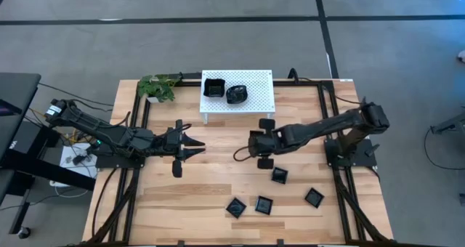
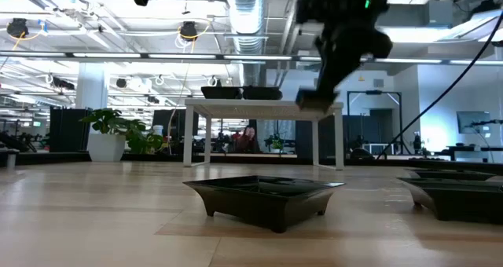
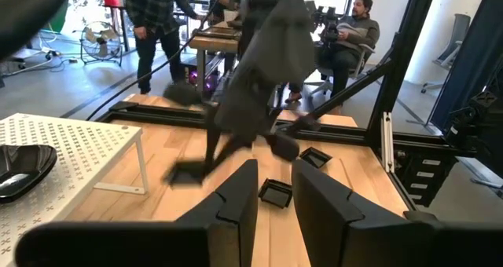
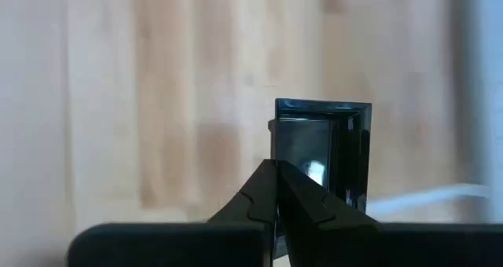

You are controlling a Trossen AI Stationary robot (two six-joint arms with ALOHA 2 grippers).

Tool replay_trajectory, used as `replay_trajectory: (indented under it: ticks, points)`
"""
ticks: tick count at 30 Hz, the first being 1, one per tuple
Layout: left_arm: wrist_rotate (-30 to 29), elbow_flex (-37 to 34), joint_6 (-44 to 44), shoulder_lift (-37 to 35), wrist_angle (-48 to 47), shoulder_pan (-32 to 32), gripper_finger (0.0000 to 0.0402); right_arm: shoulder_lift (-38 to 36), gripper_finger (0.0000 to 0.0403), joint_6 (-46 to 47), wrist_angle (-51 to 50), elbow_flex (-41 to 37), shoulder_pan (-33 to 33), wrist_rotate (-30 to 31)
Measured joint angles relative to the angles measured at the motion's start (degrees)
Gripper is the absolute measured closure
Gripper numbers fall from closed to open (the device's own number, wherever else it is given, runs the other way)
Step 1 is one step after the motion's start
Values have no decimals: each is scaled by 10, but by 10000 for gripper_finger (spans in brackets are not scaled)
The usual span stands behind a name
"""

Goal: Pick & Place Mini shaped plates
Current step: Put the black square plate on the shelf

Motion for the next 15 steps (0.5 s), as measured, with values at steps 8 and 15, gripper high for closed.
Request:
replay_trajectory:
  ticks: [8,15]
  points:
    - [0,0,0,0,0,0,320,-9,401,-144,-94,83,-14,139]
    - [0,0,0,0,0,0,320,-10,402,-214,-87,83,-128,111]
